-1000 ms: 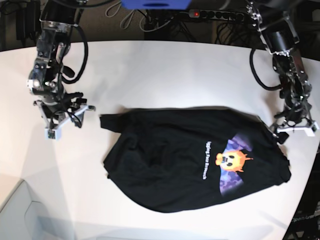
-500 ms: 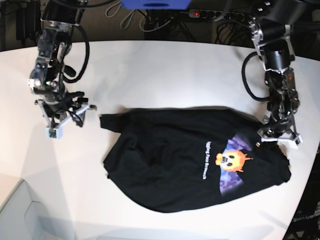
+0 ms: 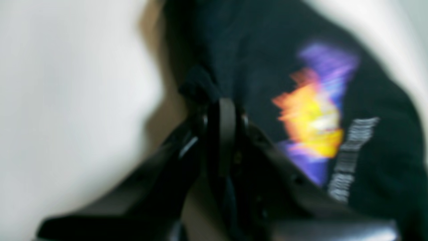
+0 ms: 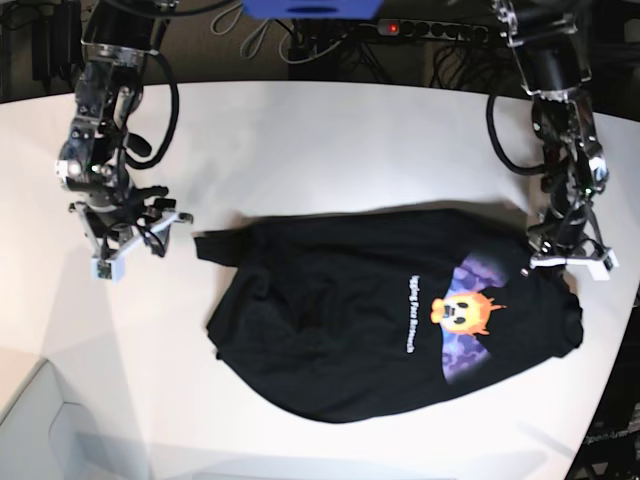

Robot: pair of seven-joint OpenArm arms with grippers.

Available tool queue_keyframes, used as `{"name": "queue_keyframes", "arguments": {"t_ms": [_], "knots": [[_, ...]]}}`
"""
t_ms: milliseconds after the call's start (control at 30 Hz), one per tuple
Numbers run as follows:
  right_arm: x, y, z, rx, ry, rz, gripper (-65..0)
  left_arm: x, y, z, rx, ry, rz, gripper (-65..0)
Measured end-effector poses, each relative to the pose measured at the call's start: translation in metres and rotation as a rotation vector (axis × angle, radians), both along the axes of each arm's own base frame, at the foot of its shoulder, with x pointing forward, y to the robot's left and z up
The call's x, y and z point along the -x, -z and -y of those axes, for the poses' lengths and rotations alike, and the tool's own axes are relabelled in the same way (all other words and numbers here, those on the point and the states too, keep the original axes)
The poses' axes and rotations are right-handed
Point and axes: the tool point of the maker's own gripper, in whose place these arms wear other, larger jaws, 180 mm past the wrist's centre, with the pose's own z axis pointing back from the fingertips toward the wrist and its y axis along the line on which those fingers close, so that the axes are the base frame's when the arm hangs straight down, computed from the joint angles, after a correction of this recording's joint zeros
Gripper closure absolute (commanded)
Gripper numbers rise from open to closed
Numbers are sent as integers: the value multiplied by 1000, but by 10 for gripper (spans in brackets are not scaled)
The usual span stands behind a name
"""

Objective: Layout the t-shirt on the table in an organized manner, then fold the t-shirt properly
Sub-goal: 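Grasp the shirt edges with both grippers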

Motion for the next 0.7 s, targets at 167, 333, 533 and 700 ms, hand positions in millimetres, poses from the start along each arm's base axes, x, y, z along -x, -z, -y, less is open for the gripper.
{"name": "queue_keyframes", "arguments": {"t_ms": [167, 333, 533, 700], "knots": [[-5, -4, -1, -1, -1, 14, -345, 22, -61, -5, -2, -16, 178, -4], [-7, -3, -17, 9, -55, 8, -347, 58, -43, -2, 48, -15, 125, -5], [0, -4, -74, -2, -217, 16, -423, 81, -11, -4, 81, -30, 45, -6], [14, 5, -112, -39, -313, -19, -439, 90, 2, -5, 90, -37, 4, -6]]}}
